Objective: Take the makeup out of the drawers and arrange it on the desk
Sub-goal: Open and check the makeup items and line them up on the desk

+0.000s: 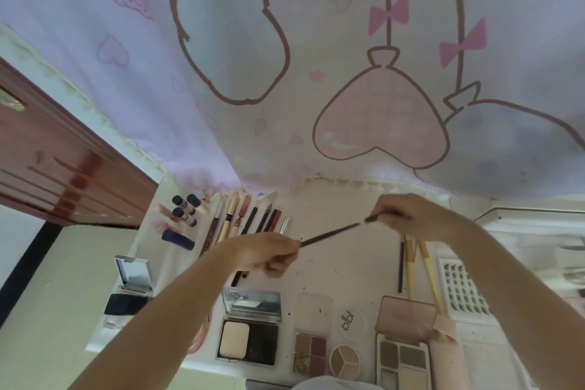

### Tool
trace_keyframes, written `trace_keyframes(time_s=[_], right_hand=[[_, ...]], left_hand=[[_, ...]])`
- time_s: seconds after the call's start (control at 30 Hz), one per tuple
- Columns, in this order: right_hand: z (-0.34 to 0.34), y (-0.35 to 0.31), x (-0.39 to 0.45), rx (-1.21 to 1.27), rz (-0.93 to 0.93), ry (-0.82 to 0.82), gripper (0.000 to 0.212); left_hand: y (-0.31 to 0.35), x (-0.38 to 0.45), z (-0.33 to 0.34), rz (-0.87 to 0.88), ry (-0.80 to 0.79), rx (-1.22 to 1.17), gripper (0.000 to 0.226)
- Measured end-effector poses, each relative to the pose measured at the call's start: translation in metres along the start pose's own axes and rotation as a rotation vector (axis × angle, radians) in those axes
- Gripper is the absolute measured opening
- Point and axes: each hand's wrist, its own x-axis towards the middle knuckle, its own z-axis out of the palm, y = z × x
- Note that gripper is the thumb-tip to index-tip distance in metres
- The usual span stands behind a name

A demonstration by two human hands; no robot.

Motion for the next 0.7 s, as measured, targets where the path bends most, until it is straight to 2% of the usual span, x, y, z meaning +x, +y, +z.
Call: trace_keyframes(time_s=[0.1,0.2,0.4,0.63,0.7], right_hand=[[-0.019,0.011,-0.006,0.217,0.052,0.156,0.03],[-0.008,0.003,0.006,0.23,0.058,0.149,0.026],[0.02,-0.007,0.028,0.25,0.032,0.252,0.017],[0.033,-0.012,0.029,0.295,-0.007,0.169,0.024],[0.036,-0.012,0.03,0.273,-0.009,0.145,0.02]], left_hand=[[-0.014,-0.011,-0.017,-0.03,0.091,-0.142,0.04],[-0.016,-0.009,-0.015,0.025,0.13,-0.187,0.04],[-0.019,-0.001,-0.004,0.043,0.107,-0.194,0.04],[-0.023,-0.001,0.001,0.061,0.058,-0.202,0.04],[-0.026,-0.003,0.001,0.044,0.051,-0.225,0.04]])
